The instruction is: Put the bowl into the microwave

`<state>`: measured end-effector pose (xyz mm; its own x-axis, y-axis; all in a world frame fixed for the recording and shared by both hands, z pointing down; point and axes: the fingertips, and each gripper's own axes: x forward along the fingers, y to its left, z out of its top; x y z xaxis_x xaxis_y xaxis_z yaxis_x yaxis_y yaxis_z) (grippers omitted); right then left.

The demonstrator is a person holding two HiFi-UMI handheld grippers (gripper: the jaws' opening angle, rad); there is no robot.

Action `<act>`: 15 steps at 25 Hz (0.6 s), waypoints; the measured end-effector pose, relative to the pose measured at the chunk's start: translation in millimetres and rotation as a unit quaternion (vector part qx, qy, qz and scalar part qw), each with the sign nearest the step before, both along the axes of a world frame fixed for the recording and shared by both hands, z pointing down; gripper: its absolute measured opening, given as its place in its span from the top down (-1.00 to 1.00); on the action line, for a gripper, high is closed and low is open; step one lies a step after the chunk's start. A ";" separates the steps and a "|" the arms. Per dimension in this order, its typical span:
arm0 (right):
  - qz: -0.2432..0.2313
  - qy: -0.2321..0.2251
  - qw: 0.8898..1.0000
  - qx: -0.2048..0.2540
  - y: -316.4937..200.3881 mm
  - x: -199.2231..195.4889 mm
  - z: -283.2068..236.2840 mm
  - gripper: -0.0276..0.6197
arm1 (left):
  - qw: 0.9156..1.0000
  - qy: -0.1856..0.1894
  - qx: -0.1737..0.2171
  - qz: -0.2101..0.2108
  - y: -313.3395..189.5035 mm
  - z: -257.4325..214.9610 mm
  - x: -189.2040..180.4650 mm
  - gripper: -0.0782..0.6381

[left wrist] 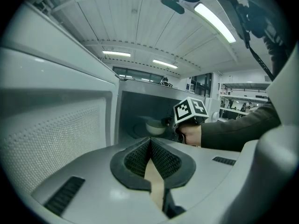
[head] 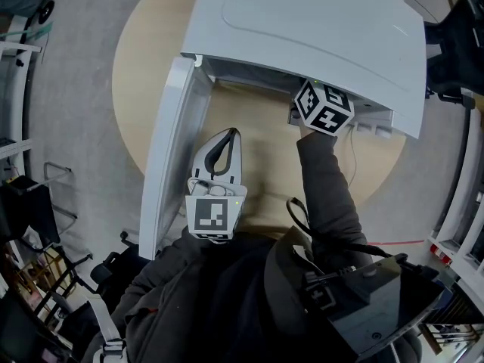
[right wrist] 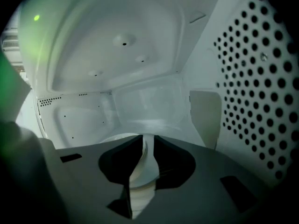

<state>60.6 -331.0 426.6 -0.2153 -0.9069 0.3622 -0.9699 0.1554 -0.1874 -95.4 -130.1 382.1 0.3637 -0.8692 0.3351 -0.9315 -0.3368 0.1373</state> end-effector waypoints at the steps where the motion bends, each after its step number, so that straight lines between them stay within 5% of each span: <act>1: 0.001 -0.003 1.000 0.002 0.6 1.3 0.4 0.72 | 1.000 -0.001 0.001 0.000 0.6 -0.9 -0.1 0.76; 8: -0.009 -0.011 0.999 0.037 4.7 2.9 -4.9 0.48 | 1.000 -0.004 0.008 -0.005 5.9 -6.2 1.3 0.76; 15: -0.030 0.044 0.997 0.061 23.2 -3.1 -7.6 0.47 | 1.000 0.003 0.022 -0.011 13.7 -20.1 5.0 0.76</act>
<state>57.5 -307.8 419.0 -0.2430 -0.9316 0.2704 -0.9700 0.2302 -0.0785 -90.4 -116.4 362.1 0.3464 -0.8907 0.2944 -0.9379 -0.3225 0.1281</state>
